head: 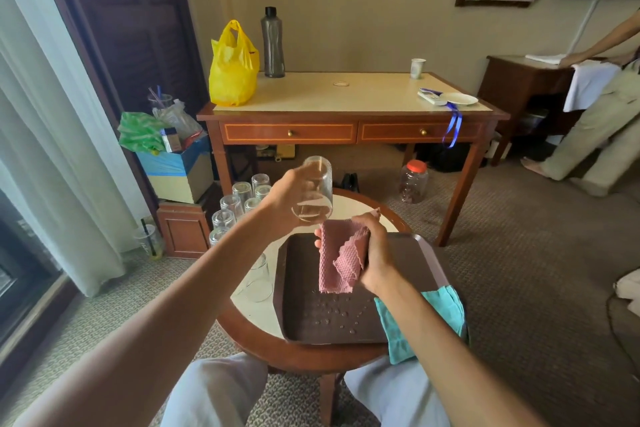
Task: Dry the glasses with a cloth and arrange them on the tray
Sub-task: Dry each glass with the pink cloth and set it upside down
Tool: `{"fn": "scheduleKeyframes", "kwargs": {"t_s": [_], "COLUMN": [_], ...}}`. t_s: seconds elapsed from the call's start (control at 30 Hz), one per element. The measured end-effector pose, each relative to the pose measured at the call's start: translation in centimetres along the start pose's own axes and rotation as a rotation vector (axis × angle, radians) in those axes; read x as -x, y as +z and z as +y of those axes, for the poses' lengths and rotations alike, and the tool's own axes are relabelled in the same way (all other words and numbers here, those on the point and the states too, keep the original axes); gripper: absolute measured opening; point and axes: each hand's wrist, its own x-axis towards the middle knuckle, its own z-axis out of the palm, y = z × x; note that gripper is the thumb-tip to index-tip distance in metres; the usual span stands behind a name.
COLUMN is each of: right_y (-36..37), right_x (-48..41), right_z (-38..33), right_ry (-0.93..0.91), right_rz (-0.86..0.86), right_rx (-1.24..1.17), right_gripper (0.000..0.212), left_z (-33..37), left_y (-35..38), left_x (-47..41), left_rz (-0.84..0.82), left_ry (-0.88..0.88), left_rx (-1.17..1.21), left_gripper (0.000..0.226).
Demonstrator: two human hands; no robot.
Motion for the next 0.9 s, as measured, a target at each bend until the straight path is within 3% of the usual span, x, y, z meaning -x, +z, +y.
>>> {"fn": "scheduleKeyframes", "kwargs": {"t_s": [0.17, 0.3, 0.43, 0.53, 0.67, 0.73, 0.83, 0.9], "right_y": [-1.0, -0.8, -1.2, -1.8, -1.0, -0.4, 0.4, 1.2], "right_x": [-1.2, -0.2, -0.1, 0.0, 0.7, 1.0, 1.3, 1.9], "right_z": [0.7, -0.5, -1.2, -1.6, -1.9, -2.1, -2.3, -2.4], "right_ry": [0.000, -0.072, -0.129, -0.150, -0.117, -0.159, -0.254, -0.350], "right_rz": [0.085, 0.096, 0.081, 0.090, 0.072, 0.122, 0.152, 0.159], "right_rx": [-0.037, -0.056, -0.010, 0.071, 0.091, 0.086, 0.200, 0.317], "right_gripper": [0.083, 0.057, 0.045, 0.045, 0.068, 0.059, 0.067, 0.057], "left_z": [-1.2, -2.3, -3.1, -2.8, -2.7, -2.9, -3.2, -3.3], "left_y": [-0.4, 0.3, 1.0, 1.0, 0.8, 1.0, 1.8, 2.4], "left_x": [0.0, 0.1, 0.4, 0.8, 0.8, 0.7, 0.5, 0.7], "left_rz": [-0.051, -0.022, -0.103, -0.192, -0.250, -0.157, 0.030, 0.083], "left_ry": [0.199, 0.385, 0.453, 0.426, 0.260, 0.183, 0.095, -0.026], "left_rx": [-0.500, -0.710, -0.898, -0.857, -0.699, -0.558, -0.437, -0.282], "left_gripper": [0.047, 0.054, 0.050, 0.040, 0.026, 0.029, 0.039, 0.033]}}
